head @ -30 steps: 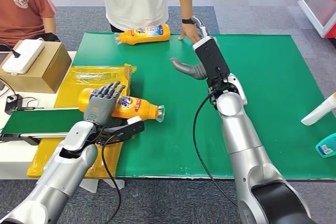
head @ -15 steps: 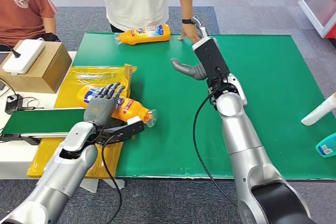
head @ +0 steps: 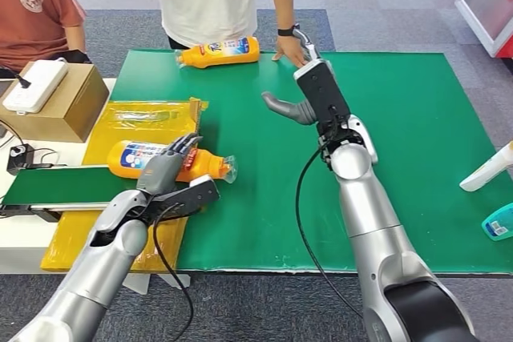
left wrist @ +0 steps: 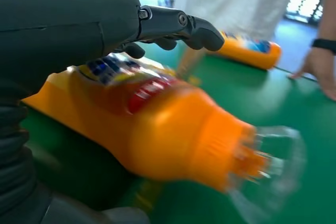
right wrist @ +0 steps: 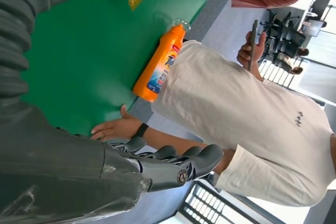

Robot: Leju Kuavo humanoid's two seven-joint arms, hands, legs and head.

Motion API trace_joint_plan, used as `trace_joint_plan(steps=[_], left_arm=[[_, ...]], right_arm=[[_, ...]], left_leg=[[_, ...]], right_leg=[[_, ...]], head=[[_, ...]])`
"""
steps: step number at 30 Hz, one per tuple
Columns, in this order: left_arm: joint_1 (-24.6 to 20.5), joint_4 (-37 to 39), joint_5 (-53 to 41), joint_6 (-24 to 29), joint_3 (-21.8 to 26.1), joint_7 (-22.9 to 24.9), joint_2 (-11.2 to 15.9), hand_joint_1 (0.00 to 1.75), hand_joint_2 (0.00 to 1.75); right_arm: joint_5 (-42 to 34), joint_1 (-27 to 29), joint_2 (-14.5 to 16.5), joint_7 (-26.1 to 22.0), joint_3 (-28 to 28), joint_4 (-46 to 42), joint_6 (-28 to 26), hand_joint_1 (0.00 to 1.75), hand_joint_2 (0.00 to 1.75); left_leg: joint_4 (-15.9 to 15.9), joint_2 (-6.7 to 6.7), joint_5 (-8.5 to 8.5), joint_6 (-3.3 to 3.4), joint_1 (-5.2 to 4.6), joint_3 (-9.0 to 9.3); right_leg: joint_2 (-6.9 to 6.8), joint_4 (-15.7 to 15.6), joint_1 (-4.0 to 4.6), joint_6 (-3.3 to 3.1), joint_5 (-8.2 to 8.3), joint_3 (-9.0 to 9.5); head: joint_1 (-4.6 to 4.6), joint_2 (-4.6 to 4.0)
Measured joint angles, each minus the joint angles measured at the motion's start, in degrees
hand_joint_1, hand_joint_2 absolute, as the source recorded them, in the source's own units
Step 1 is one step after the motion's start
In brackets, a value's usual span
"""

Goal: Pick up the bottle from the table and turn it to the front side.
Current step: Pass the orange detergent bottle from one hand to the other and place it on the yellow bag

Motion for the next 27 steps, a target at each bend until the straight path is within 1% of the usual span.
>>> trace_joint_plan(steps=[3, 7, 13, 17, 23, 27], left_arm=[[1.0, -3.4, 8.7, -3.9, 0.4, -0.6, 0.3, 0.0, 1.75], [1.6, -8.5, 16.2, -6.5, 0.5, 0.0, 2.1, 0.0, 1.75], [2.1, -14.2, 21.4, -7.2, 0.5, 1.0, 4.7, 0.0, 1.75], [2.6, -16.1, 25.6, -7.7, 0.8, 0.9, 5.8, 0.0, 1.75], [5.1, -20.7, 37.0, -7.8, 3.4, -1.1, 7.4, 0.0, 1.75], [6.6, -23.6, 42.3, -8.5, 5.3, -2.1, 8.3, 0.0, 1.75]], right_arm=[[0.0, 0.7, -0.3, 0.0, -0.1, -0.1, -0.1, 0.0, 1.75], [0.0, 1.5, -0.9, -0.1, -0.2, -0.3, -0.5, 0.0, 1.75], [0.0, 2.1, -1.4, -0.1, -0.3, -0.6, -0.7, 0.0, 1.75], [0.0, 2.1, -1.5, -0.1, -0.5, -0.6, -0.7, 0.0, 1.75], [0.0, 2.1, -1.6, -0.1, -0.5, -0.6, -0.7, 0.0, 1.75], [0.0, 2.1, -1.6, -0.1, -0.5, -0.6, -0.8, 0.0, 1.75]], left_leg=[[0.0, 0.0, 0.0, 0.0, 0.0, -0.03], [0.0, 0.01, 0.0, -0.01, 0.0, -0.03], [0.0, 0.02, 0.02, -0.03, 0.0, -0.04], [0.0, 0.02, 0.02, -0.02, 0.0, -0.05], [0.0, 0.02, 0.02, -0.03, 0.0, -0.05], [0.0, 0.02, 0.02, -0.03, 0.0, -0.05]], right_leg=[[0.0, 0.0, 0.0, 0.0, 0.0, -0.03], [0.01, 0.0, 0.02, -0.01, 0.0, -0.05], [0.01, 0.0, 0.02, -0.04, 0.03, -0.07], [0.02, 0.0, 0.01, -0.04, 0.03, -0.06], [0.02, 0.0, 0.02, -0.04, 0.02, -0.08], [0.02, 0.0, 0.03, -0.05, 0.02, -0.09]], head=[[0.0, 0.0], [-0.01, 0.0], [0.0, 0.0], [0.0, 0.0], [0.0, 0.0], [0.0, 0.0]])
